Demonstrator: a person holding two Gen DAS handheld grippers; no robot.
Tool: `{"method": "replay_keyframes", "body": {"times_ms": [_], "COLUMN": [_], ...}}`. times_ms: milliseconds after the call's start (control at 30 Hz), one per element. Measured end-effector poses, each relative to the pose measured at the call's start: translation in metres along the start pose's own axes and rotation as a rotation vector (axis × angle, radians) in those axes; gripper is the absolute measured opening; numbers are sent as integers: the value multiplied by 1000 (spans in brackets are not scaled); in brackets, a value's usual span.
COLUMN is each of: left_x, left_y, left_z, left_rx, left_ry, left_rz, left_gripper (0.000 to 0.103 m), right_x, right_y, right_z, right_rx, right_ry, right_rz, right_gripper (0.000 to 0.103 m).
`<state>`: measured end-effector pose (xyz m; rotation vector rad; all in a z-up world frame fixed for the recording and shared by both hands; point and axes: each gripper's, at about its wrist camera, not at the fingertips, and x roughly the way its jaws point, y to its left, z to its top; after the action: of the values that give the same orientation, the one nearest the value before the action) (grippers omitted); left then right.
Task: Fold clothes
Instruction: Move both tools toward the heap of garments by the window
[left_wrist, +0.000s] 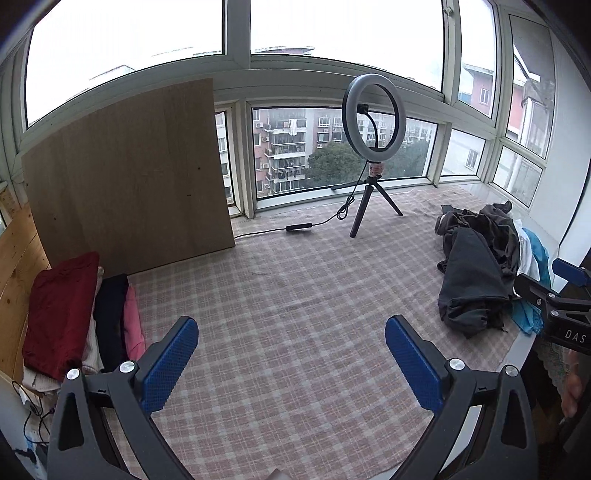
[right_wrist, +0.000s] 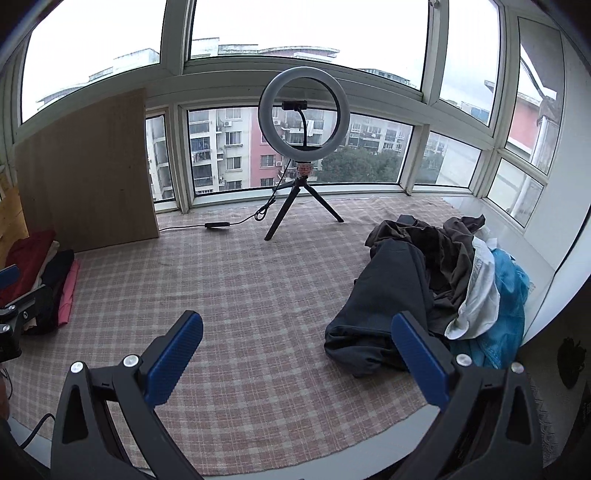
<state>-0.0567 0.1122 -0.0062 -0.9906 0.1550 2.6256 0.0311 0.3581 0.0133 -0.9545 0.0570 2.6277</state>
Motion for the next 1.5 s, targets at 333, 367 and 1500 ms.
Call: {"method": "replay_keyframes", "body": {"times_ms": [333, 367, 1500], "left_x": [32, 34, 127], "left_y": [-99, -110, -299], "left_z": [33, 37, 99], "left_rx": [122, 129, 255], "left_ry": [-4, -7, 27], "left_rz": [-111, -118, -165], "left_gripper": [102, 102, 102], "right_x": [17, 20, 124], "right_y": [-95, -105, -278], "right_z": [-2, -1, 38], "right_rx": [94, 101, 145], "right_ry": [25, 28, 58], "right_rz": [-108, -112, -99], "right_gripper": [103, 103, 103]}}
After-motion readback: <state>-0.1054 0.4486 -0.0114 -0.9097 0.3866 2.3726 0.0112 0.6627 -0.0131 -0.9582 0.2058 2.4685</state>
